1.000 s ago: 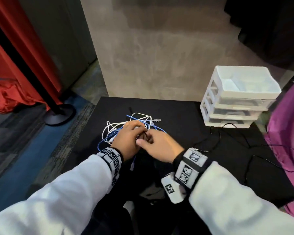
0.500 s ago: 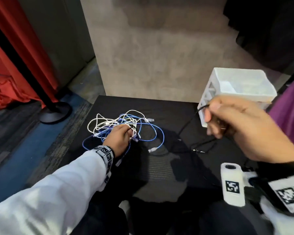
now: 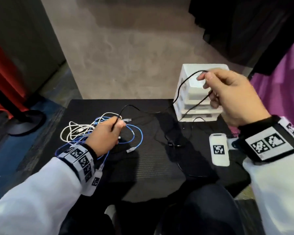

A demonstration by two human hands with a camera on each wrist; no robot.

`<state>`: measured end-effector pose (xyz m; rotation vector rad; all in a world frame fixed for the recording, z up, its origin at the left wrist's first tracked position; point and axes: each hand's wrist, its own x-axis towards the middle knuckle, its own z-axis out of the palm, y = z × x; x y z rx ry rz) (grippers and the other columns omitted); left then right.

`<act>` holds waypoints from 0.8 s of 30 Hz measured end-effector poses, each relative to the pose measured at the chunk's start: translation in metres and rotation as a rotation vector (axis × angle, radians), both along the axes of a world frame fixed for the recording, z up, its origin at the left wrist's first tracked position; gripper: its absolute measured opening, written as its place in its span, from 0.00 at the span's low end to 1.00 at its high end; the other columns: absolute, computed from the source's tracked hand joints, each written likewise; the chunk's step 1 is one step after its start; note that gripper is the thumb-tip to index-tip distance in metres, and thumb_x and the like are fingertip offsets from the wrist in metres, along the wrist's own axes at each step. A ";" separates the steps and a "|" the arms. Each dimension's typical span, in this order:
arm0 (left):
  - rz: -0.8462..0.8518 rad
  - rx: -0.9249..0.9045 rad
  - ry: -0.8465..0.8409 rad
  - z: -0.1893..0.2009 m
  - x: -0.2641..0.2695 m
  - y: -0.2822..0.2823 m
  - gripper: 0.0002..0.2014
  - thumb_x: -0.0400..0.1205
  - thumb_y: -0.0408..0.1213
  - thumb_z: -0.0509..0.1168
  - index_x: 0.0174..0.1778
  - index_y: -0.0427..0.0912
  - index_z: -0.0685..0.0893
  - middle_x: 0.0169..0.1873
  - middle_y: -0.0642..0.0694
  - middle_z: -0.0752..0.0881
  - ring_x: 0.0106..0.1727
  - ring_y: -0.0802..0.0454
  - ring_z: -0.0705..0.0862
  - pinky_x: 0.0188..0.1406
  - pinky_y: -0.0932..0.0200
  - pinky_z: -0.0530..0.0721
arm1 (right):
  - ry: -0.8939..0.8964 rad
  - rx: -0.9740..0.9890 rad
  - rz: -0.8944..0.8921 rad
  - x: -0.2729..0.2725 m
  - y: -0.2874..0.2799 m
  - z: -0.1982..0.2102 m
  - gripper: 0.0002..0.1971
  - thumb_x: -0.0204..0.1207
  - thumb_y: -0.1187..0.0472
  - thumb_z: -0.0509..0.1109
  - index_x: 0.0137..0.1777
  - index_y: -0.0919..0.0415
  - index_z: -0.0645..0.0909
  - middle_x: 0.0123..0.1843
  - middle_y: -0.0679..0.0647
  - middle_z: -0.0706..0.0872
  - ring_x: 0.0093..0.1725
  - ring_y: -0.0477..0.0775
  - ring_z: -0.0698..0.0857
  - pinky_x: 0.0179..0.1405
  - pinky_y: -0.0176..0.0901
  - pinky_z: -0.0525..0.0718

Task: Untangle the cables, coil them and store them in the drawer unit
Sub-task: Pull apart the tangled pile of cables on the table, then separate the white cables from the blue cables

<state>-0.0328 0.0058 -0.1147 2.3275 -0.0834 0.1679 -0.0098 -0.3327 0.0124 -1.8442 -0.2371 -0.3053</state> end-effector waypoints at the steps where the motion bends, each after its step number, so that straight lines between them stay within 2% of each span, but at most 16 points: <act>1: 0.003 -0.041 -0.040 0.000 0.004 -0.012 0.13 0.91 0.48 0.58 0.51 0.47 0.83 0.29 0.51 0.84 0.29 0.55 0.85 0.43 0.49 0.83 | 0.007 0.072 -0.012 0.003 -0.011 0.008 0.11 0.90 0.55 0.66 0.49 0.50 0.90 0.43 0.52 0.82 0.31 0.49 0.76 0.25 0.40 0.75; 3: -0.006 -0.189 -0.105 0.000 0.010 -0.043 0.08 0.91 0.48 0.58 0.57 0.55 0.82 0.29 0.58 0.82 0.33 0.48 0.85 0.44 0.46 0.85 | 0.037 0.207 -0.030 0.010 -0.034 0.016 0.11 0.90 0.57 0.65 0.49 0.53 0.87 0.40 0.52 0.82 0.32 0.48 0.79 0.26 0.39 0.79; 5: -0.047 -0.331 -0.167 -0.002 0.013 -0.078 0.11 0.90 0.48 0.57 0.65 0.59 0.80 0.28 0.59 0.78 0.29 0.47 0.80 0.39 0.45 0.85 | 0.099 0.265 -0.091 0.018 -0.062 0.007 0.11 0.89 0.59 0.65 0.48 0.55 0.88 0.38 0.52 0.81 0.32 0.49 0.79 0.25 0.39 0.79; 7: -0.123 -0.318 -0.152 -0.014 0.015 -0.111 0.16 0.90 0.49 0.57 0.74 0.58 0.78 0.28 0.58 0.81 0.28 0.51 0.80 0.39 0.50 0.84 | 0.206 0.203 -0.217 0.031 -0.090 -0.022 0.10 0.87 0.60 0.67 0.48 0.57 0.90 0.39 0.56 0.82 0.29 0.50 0.79 0.23 0.39 0.78; 8: -0.168 -0.258 -0.059 -0.024 0.018 -0.125 0.19 0.90 0.49 0.57 0.77 0.59 0.76 0.32 0.57 0.86 0.32 0.50 0.85 0.43 0.52 0.86 | 0.273 0.141 -0.282 0.036 -0.102 -0.046 0.09 0.86 0.61 0.68 0.50 0.59 0.91 0.40 0.59 0.82 0.27 0.49 0.79 0.21 0.38 0.77; 10: -0.279 -0.046 0.266 -0.045 0.021 -0.147 0.24 0.90 0.52 0.57 0.85 0.60 0.68 0.53 0.45 0.92 0.54 0.42 0.91 0.60 0.50 0.87 | 0.417 -0.004 -0.391 0.041 -0.119 -0.092 0.11 0.87 0.63 0.68 0.62 0.68 0.87 0.41 0.61 0.82 0.22 0.47 0.80 0.15 0.37 0.78; 11: -0.340 0.108 0.390 -0.054 0.020 -0.151 0.28 0.90 0.54 0.57 0.88 0.59 0.64 0.68 0.40 0.87 0.67 0.40 0.87 0.71 0.51 0.82 | 0.491 -0.033 -0.431 0.042 -0.129 -0.117 0.14 0.88 0.64 0.67 0.68 0.72 0.83 0.41 0.61 0.81 0.22 0.46 0.81 0.14 0.36 0.80; 12: -0.371 0.211 0.445 -0.059 0.017 -0.152 0.30 0.90 0.55 0.58 0.89 0.56 0.61 0.77 0.39 0.80 0.77 0.41 0.79 0.78 0.53 0.74 | 0.554 -0.049 -0.455 0.040 -0.136 -0.136 0.17 0.88 0.65 0.67 0.72 0.74 0.79 0.44 0.62 0.82 0.25 0.47 0.83 0.16 0.37 0.83; 13: -0.367 0.253 0.434 -0.061 0.013 -0.147 0.31 0.89 0.56 0.59 0.89 0.54 0.62 0.80 0.40 0.76 0.81 0.43 0.74 0.80 0.56 0.69 | 0.590 -0.064 -0.458 0.038 -0.142 -0.152 0.20 0.88 0.65 0.68 0.76 0.74 0.76 0.48 0.63 0.82 0.30 0.51 0.84 0.20 0.39 0.87; 15: -0.317 0.195 0.367 -0.061 0.004 -0.130 0.28 0.88 0.54 0.62 0.86 0.55 0.70 0.77 0.46 0.80 0.77 0.50 0.78 0.77 0.62 0.69 | 0.601 -0.162 -0.446 0.032 -0.152 -0.174 0.28 0.85 0.56 0.73 0.80 0.68 0.74 0.55 0.62 0.85 0.40 0.58 0.88 0.38 0.50 0.94; 17: -0.260 0.110 0.322 -0.064 -0.002 -0.105 0.23 0.87 0.53 0.65 0.79 0.54 0.79 0.69 0.50 0.86 0.69 0.54 0.84 0.76 0.60 0.74 | 0.557 -0.399 -0.434 0.023 -0.154 -0.179 0.36 0.76 0.41 0.74 0.79 0.62 0.76 0.65 0.61 0.88 0.57 0.64 0.91 0.61 0.63 0.90; 19: -0.185 0.064 0.270 -0.066 -0.007 -0.075 0.17 0.87 0.49 0.67 0.71 0.51 0.85 0.61 0.52 0.90 0.62 0.57 0.87 0.73 0.55 0.80 | 0.498 -0.599 -0.405 0.015 -0.149 -0.177 0.33 0.78 0.43 0.75 0.75 0.65 0.80 0.74 0.64 0.84 0.73 0.68 0.84 0.76 0.63 0.80; 20: -0.140 0.064 0.245 -0.068 -0.010 -0.059 0.15 0.87 0.47 0.68 0.68 0.50 0.87 0.57 0.53 0.91 0.57 0.58 0.88 0.69 0.55 0.82 | 0.472 -0.653 -0.380 0.012 -0.144 -0.175 0.30 0.81 0.46 0.75 0.76 0.65 0.81 0.77 0.65 0.82 0.77 0.66 0.81 0.80 0.60 0.76; 21: -0.099 0.066 0.228 -0.068 -0.015 -0.043 0.13 0.87 0.46 0.68 0.65 0.50 0.89 0.52 0.55 0.92 0.53 0.59 0.89 0.66 0.55 0.84 | 0.436 -0.667 -0.356 0.011 -0.138 -0.175 0.27 0.81 0.48 0.75 0.75 0.64 0.82 0.77 0.65 0.82 0.76 0.65 0.81 0.80 0.59 0.76; 22: -0.056 0.072 0.217 -0.066 -0.019 -0.029 0.12 0.87 0.46 0.68 0.63 0.51 0.89 0.48 0.56 0.92 0.50 0.59 0.90 0.63 0.55 0.85 | 0.415 -0.654 -0.346 0.008 -0.127 -0.170 0.24 0.82 0.50 0.75 0.73 0.63 0.84 0.75 0.64 0.84 0.71 0.64 0.85 0.77 0.57 0.78; 24: 0.032 0.101 0.207 -0.065 -0.029 -0.004 0.11 0.87 0.45 0.67 0.62 0.51 0.90 0.44 0.58 0.91 0.49 0.57 0.90 0.62 0.56 0.85 | 0.347 -0.621 -0.304 0.006 -0.106 -0.167 0.18 0.82 0.53 0.75 0.67 0.61 0.87 0.68 0.62 0.87 0.54 0.59 0.90 0.67 0.49 0.83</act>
